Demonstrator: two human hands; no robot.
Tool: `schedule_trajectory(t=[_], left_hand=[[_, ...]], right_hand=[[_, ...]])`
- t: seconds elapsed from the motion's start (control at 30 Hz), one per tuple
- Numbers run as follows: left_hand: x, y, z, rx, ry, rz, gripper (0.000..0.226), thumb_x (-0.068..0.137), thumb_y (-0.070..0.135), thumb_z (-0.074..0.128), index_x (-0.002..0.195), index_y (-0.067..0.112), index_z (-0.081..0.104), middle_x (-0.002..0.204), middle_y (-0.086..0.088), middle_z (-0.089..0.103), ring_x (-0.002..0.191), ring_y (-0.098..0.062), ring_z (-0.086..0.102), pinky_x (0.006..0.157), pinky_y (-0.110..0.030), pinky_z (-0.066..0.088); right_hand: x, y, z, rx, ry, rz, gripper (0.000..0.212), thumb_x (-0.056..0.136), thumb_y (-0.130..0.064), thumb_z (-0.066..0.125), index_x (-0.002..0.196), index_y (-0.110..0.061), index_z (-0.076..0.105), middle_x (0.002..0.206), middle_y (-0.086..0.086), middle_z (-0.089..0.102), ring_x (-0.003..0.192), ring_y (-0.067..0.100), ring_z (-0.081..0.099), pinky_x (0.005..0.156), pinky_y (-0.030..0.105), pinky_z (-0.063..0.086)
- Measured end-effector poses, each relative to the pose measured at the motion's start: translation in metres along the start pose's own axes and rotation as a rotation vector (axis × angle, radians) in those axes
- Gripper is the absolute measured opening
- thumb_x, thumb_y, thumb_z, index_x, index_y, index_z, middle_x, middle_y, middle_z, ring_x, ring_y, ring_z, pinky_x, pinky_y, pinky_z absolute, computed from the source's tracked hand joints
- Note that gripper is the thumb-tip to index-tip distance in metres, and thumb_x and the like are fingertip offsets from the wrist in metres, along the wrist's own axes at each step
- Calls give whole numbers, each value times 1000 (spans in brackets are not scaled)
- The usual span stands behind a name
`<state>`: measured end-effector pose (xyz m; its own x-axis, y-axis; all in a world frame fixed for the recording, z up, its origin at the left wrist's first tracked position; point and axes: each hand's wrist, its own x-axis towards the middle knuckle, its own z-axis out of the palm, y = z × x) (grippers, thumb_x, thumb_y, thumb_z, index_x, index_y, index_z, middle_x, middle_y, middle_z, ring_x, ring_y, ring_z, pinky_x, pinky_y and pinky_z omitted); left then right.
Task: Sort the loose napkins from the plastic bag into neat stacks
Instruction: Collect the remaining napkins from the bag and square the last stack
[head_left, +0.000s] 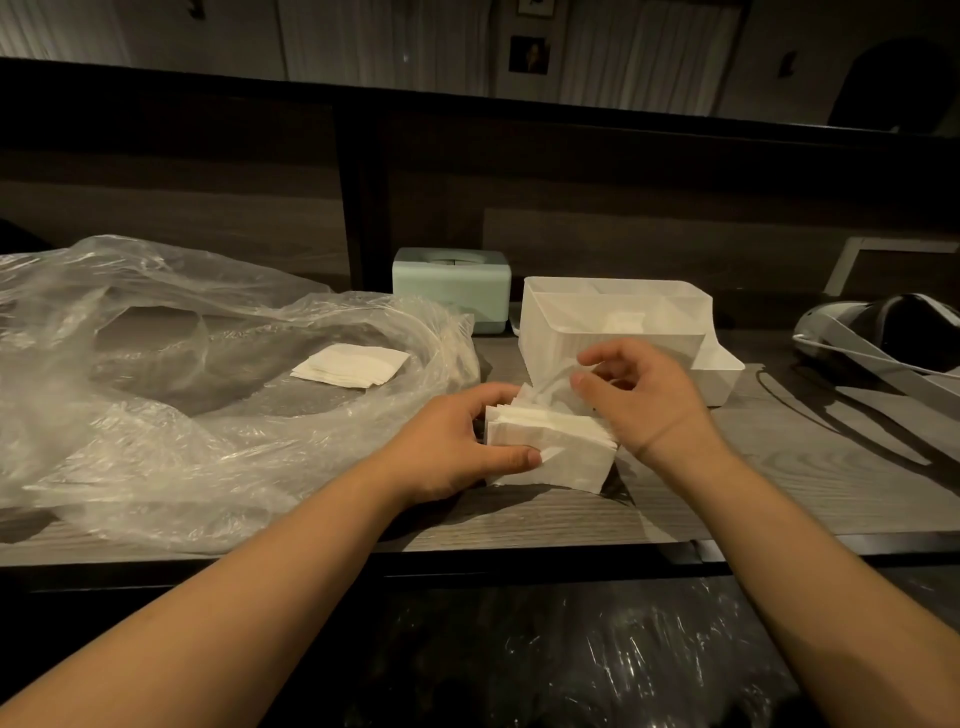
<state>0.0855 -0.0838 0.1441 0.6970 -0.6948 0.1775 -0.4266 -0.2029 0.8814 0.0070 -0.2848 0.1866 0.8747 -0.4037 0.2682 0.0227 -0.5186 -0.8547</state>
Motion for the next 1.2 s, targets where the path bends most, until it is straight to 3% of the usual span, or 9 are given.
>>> schedule_trajectory(t=[0.17, 0.37, 0.5, 0.83, 0.93, 1.0, 1.07, 1.13, 1.2], left_hand=[[0, -2, 0, 6, -9, -16, 42, 82, 32, 87, 120, 30, 71, 106, 12, 76, 97, -4, 70, 87, -25, 57], [1, -4, 2, 19, -18, -15, 29, 82, 33, 86, 109, 29, 74, 96, 1, 76, 89, -19, 72, 82, -39, 61], [0, -3, 1, 33, -24, -4, 29, 83, 34, 86, 108, 32, 74, 97, 4, 76, 90, -15, 71, 85, -38, 60], [-1, -1, 2, 98, -2, -17, 24, 84, 37, 85, 103, 27, 76, 95, 2, 77, 88, -16, 72, 87, -45, 58], [0, -1, 1, 99, -11, -6, 39, 84, 38, 84, 121, 33, 71, 110, 7, 76, 96, -10, 70, 91, -38, 58], [0, 2, 0, 202, 5, 11, 73, 83, 42, 83, 149, 36, 50, 138, 16, 62, 116, 0, 58, 97, -18, 46], [0, 5, -1, 262, 28, 21, 92, 82, 44, 83, 159, 35, 33, 141, 22, 51, 123, 4, 48, 97, -10, 35], [0, 6, 0, 240, 25, 32, 87, 83, 41, 83, 157, 34, 37, 138, 23, 53, 119, 5, 52, 100, -12, 42], [0, 3, 1, 154, 7, 19, 68, 85, 37, 83, 146, 34, 54, 127, 15, 67, 106, -2, 65, 96, -27, 55]], right_hand=[[-4, 9, -4, -79, 36, -106, 16, 89, -33, 75, 83, -22, 65, 75, -1, 61, 69, 13, 54, 66, 30, 50], [-6, 3, -11, -256, -292, -193, 8, 94, -40, 65, 93, -38, 72, 100, -13, 66, 93, 8, 59, 81, 26, 52], [-2, -8, -8, -286, -424, -127, 10, 97, -37, 63, 100, -38, 73, 98, -21, 69, 93, 0, 61, 76, 15, 47], [8, -9, -6, -211, -476, -16, 11, 92, -38, 69, 91, -34, 79, 86, -22, 74, 87, 0, 66, 76, 18, 46], [9, -12, -4, -250, -518, -47, 14, 95, -42, 65, 97, -37, 78, 91, -22, 73, 91, -1, 65, 80, 20, 47], [9, -14, -3, -278, -595, -92, 13, 95, -47, 64, 100, -44, 75, 96, -27, 71, 93, -7, 63, 85, 21, 46], [8, -17, -4, -313, -676, -117, 21, 90, -53, 66, 109, -47, 71, 104, -28, 68, 98, -10, 60, 89, 20, 45], [6, -19, -5, -375, -738, -143, 35, 85, -53, 73, 119, -49, 65, 109, -28, 64, 99, -10, 58, 85, 15, 45], [5, -19, -5, -431, -736, -176, 38, 85, -45, 77, 120, -50, 61, 110, -27, 62, 100, -7, 57, 82, 15, 46]])
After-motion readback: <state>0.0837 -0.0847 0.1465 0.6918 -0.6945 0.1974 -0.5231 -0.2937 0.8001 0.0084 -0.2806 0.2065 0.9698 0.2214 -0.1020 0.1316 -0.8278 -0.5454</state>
